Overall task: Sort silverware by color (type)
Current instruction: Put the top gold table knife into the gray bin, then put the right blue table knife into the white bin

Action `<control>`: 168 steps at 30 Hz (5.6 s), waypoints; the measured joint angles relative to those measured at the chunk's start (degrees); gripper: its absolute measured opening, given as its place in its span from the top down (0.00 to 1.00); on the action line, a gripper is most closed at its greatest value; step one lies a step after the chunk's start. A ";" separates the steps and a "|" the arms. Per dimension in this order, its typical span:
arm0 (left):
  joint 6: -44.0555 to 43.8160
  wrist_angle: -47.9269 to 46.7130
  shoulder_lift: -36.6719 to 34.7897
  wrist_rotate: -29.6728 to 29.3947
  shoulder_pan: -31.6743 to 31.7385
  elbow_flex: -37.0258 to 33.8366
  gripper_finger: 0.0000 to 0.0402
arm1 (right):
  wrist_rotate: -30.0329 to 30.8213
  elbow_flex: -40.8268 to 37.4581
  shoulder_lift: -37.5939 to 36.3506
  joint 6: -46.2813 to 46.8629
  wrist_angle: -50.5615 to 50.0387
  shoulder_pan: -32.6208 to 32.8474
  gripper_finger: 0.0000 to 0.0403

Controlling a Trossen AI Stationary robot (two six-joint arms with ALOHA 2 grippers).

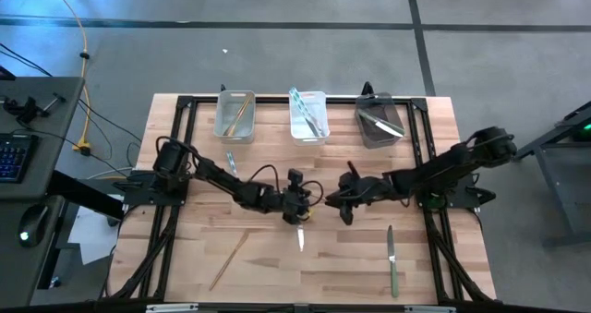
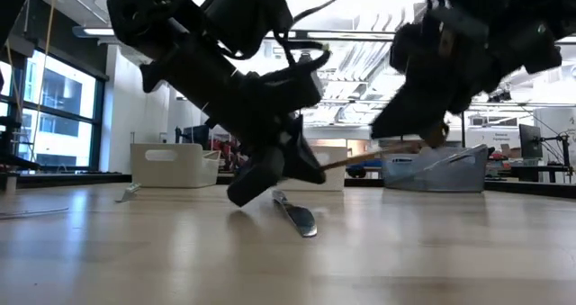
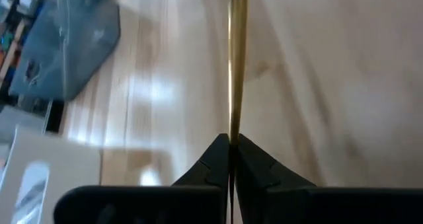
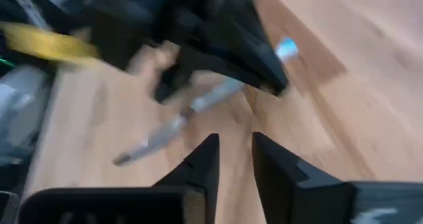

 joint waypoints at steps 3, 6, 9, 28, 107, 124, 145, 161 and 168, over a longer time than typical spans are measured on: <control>-2.10 0.41 -0.68 -0.65 0.55 -0.64 1.00 | 0.15 0.01 -4.38 -3.19 -0.87 0.02 0.77; -4.37 0.62 -2.45 -0.44 1.27 -2.93 1.00 | 1.61 0.01 -9.38 -6.53 -4.29 0.08 0.76; -6.26 2.77 -5.69 -0.18 1.92 -6.75 1.00 | 4.05 0.06 -14.28 -9.18 -9.05 0.13 0.77; -29.41 -11.94 -52.19 -7.40 16.80 -27.64 1.00 | 14.36 -0.03 -23.91 -14.10 -21.95 4.03 0.99; -16.80 -3.69 -51.04 11.10 23.44 -30.97 1.00 | 15.33 -0.10 -11.90 -24.11 -2.64 4.14 1.00; -22.50 14.86 -51.31 14.59 19.19 -46.57 1.00 | 9.49 16.32 9.84 -22.53 0.92 3.64 0.78; -23.68 14.25 -51.32 12.96 17.50 -46.99 1.00 | 14.52 56.50 40.01 2.07 -50.22 0.44 0.55; -23.95 13.38 -51.32 13.02 17.50 -47.01 1.00 | 11.73 56.67 40.20 -6.03 -54.49 -2.62 0.89; -23.97 13.38 -51.32 13.28 17.50 -46.99 1.00 | 8.82 56.44 38.96 -13.32 -54.10 -3.49 0.98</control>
